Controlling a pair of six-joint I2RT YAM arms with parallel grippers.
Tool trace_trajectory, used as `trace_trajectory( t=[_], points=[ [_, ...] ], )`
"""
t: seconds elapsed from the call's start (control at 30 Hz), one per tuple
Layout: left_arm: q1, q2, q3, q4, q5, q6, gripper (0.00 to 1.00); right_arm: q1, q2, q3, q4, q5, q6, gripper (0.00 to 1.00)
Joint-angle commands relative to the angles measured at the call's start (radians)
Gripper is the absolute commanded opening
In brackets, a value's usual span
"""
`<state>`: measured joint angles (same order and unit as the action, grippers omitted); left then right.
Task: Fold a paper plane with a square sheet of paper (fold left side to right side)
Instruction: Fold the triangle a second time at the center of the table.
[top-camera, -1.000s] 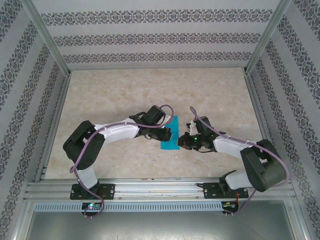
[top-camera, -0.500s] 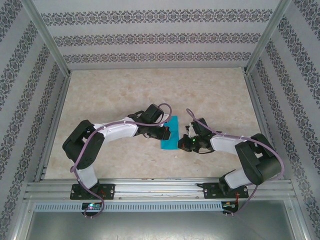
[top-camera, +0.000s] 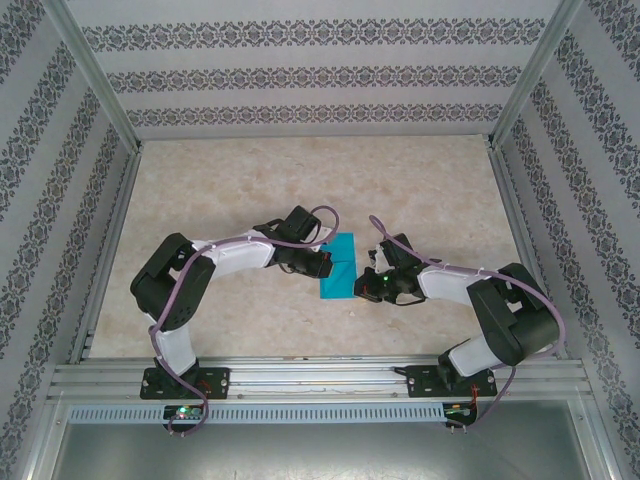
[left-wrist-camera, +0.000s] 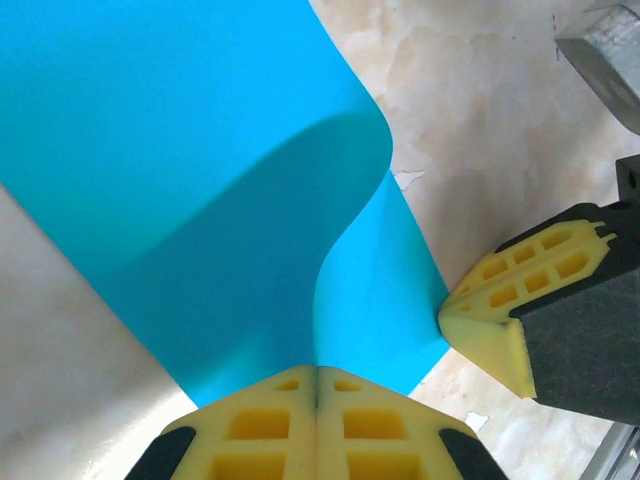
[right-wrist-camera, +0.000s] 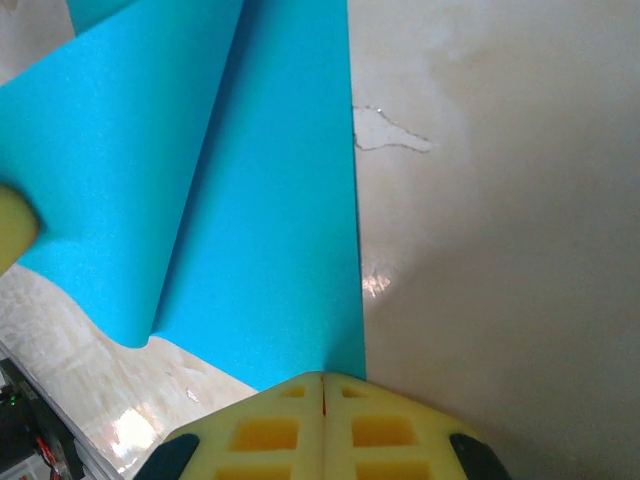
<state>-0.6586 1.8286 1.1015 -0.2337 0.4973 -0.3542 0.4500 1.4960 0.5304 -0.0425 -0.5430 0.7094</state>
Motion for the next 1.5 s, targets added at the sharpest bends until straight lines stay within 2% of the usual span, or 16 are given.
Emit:
trace_trajectory(
  t=[0.0, 1.47],
  points=[
    [0.023, 0.013, -0.009, -0.011, 0.006, 0.040, 0.04, 0.011, 0.033, -0.003, -0.084, 0.055, -0.024, 0.00],
    [0.042, 0.077, 0.042, 0.021, 0.014, 0.063, 0.03, 0.012, 0.034, -0.002, -0.113, 0.071, -0.028, 0.00]
  ],
)
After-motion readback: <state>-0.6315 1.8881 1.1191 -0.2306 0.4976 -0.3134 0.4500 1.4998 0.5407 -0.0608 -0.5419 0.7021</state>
